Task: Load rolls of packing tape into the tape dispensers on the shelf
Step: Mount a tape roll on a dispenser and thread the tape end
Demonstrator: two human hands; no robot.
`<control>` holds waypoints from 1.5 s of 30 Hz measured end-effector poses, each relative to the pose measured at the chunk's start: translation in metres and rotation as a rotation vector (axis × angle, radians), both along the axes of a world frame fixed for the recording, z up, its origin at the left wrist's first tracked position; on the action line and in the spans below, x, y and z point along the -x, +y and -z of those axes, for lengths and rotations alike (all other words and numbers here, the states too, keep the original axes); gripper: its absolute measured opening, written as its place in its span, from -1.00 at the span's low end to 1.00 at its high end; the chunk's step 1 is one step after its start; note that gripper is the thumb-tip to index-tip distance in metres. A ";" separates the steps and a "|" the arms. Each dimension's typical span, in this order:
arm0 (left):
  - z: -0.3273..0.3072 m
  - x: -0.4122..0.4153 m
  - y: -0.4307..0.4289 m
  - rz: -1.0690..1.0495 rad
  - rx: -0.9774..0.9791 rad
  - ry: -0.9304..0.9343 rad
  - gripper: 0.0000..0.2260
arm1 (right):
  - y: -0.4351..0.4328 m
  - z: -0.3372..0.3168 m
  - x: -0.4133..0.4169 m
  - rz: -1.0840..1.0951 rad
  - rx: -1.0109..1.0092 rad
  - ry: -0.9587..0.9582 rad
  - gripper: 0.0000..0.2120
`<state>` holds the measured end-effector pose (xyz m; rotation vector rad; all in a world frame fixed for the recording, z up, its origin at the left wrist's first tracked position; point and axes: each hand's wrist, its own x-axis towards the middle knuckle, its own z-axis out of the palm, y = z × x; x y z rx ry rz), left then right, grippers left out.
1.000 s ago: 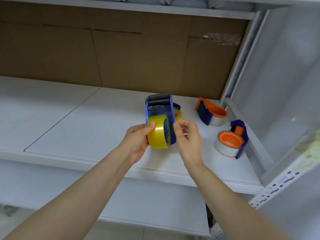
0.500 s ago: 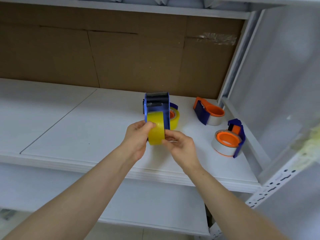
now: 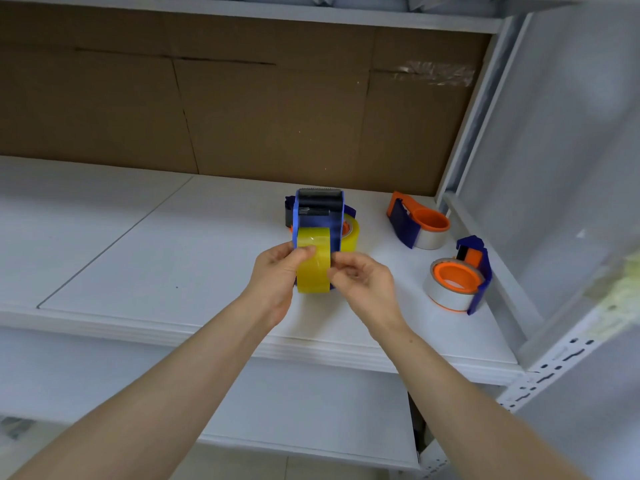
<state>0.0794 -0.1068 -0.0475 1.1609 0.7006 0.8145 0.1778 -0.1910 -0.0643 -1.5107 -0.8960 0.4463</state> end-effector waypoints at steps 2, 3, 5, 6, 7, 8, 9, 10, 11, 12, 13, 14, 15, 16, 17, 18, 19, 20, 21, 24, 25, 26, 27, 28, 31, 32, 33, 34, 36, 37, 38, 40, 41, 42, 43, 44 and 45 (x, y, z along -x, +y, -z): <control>0.000 0.002 0.000 0.042 -0.005 -0.001 -0.88 | 0.002 -0.011 -0.007 0.088 -0.014 -0.167 -0.79; 0.000 0.003 -0.001 0.062 -0.011 0.002 -0.88 | 0.003 -0.017 -0.011 0.095 -0.014 -0.289 -0.77; -0.002 0.004 -0.002 0.092 -0.031 0.018 -0.87 | 0.007 -0.025 -0.016 0.041 0.038 -0.507 -0.70; -0.003 0.004 -0.002 0.106 -0.045 0.031 -0.87 | 0.010 -0.027 -0.017 0.008 0.075 -0.595 -0.67; -0.003 0.004 -0.003 0.119 -0.060 0.050 -0.87 | 0.012 -0.029 -0.019 -0.013 0.105 -0.662 -0.67; -0.003 0.004 -0.003 0.129 -0.073 0.073 -0.87 | 0.013 -0.031 -0.020 -0.019 0.122 -0.705 -0.70; -0.002 0.003 -0.004 0.134 -0.084 0.101 -0.86 | 0.015 -0.035 -0.021 -0.022 0.124 -0.735 -0.74; -0.001 0.003 -0.005 0.130 -0.093 0.132 -0.85 | 0.015 -0.038 -0.022 -0.026 0.118 -0.758 -0.78; 0.000 0.002 -0.005 0.119 -0.104 0.162 -0.80 | 0.016 -0.041 -0.022 -0.034 0.116 -0.782 -0.83; 0.001 0.002 -0.004 0.111 -0.118 0.186 -0.76 | 0.016 -0.043 -0.020 -0.048 0.129 -0.817 -0.85; 0.001 0.001 -0.004 0.108 -0.136 0.202 -0.74 | 0.015 -0.045 -0.019 -0.065 0.160 -0.865 -0.87; 0.001 0.002 -0.005 0.111 -0.158 0.213 -0.74 | 0.015 -0.046 -0.017 -0.082 0.199 -0.920 -0.87; 0.001 0.002 -0.004 0.115 -0.178 0.220 -0.75 | 0.014 -0.047 -0.016 -0.096 0.233 -0.959 -0.86; 0.001 0.003 -0.004 0.120 -0.192 0.222 -0.75 | 0.013 -0.049 -0.015 -0.109 0.252 -0.966 -0.86; 0.001 0.004 -0.004 0.122 -0.201 0.217 -0.77 | 0.013 -0.051 -0.015 -0.127 0.260 -0.940 -0.85; 0.000 0.005 -0.005 0.122 -0.210 0.208 -0.80 | 0.011 -0.054 -0.016 -0.150 0.258 -0.891 -0.84; -0.001 0.005 -0.006 0.124 -0.221 0.197 -0.84 | 0.010 -0.057 -0.017 -0.176 0.255 -0.843 -0.82; -0.001 0.005 -0.006 0.126 -0.233 0.191 -0.88 | 0.009 -0.060 -0.019 -0.196 0.261 -0.813 -0.79; -0.001 0.005 -0.007 0.132 -0.244 0.189 -0.92 | 0.008 -0.063 -0.020 -0.209 0.276 -0.810 -0.77; 0.001 0.004 -0.009 0.136 -0.269 0.207 -0.94 | 0.006 -0.066 -0.020 -0.188 0.327 -0.924 -0.81; 0.001 0.004 -0.009 0.137 -0.267 0.208 -0.91 | 0.006 -0.066 -0.019 -0.172 0.348 -0.974 -0.82; 0.001 0.003 -0.009 0.139 -0.260 0.205 -0.88 | 0.005 -0.064 -0.018 -0.154 0.365 -1.017 -0.83; 0.000 0.003 -0.010 0.141 -0.253 0.203 -0.84 | 0.005 -0.062 -0.017 -0.134 0.375 -1.049 -0.83; -0.001 0.003 -0.010 0.144 -0.244 0.204 -0.82 | 0.005 -0.060 -0.016 -0.111 0.380 -1.073 -0.82; -0.005 0.002 -0.012 0.177 -0.217 0.232 -0.81 | 0.004 -0.060 -0.015 -0.031 0.383 -1.106 -0.78; -0.005 0.002 -0.013 0.197 -0.219 0.237 -0.76 | 0.003 -0.061 -0.015 -0.004 0.388 -1.111 -0.78; -0.006 0.002 -0.014 0.212 -0.225 0.233 -0.74 | 0.003 -0.061 -0.016 0.018 0.396 -1.119 -0.79; -0.006 0.002 -0.015 0.216 -0.231 0.225 -0.73 | 0.003 -0.062 -0.016 0.038 0.406 -1.126 -0.80; -0.008 0.003 -0.017 0.210 -0.237 0.188 -0.79 | 0.002 -0.062 -0.016 0.076 0.416 -1.121 -0.82; -0.010 0.003 -0.018 0.204 -0.238 0.163 -0.83 | 0.001 -0.063 -0.016 0.093 0.407 -1.104 -0.82; -0.012 0.003 -0.019 0.195 -0.238 0.141 -0.85 | 0.001 -0.065 -0.015 0.109 0.393 -1.077 -0.81; -0.016 0.002 -0.018 0.159 -0.249 0.115 -0.86 | -0.001 -0.069 -0.013 0.136 0.354 -0.996 -0.78; -0.018 0.002 -0.018 0.145 -0.257 0.109 -0.85 | -0.002 -0.070 -0.012 0.144 0.333 -0.963 -0.77; -0.019 0.002 -0.018 0.138 -0.264 0.106 -0.85 | -0.003 -0.070 -0.011 0.152 0.321 -0.952 -0.76; -0.020 0.002 -0.019 0.134 -0.272 0.105 -0.85 | -0.004 -0.069 -0.009 0.167 0.325 -0.963 -0.76; -0.020 0.002 -0.019 0.126 -0.283 0.109 -0.83 | -0.006 -0.068 -0.008 0.189 0.336 -0.991 -0.75; -0.020 0.002 -0.019 0.114 -0.299 0.118 -0.80 | -0.007 -0.066 -0.007 0.211 0.344 -1.020 -0.75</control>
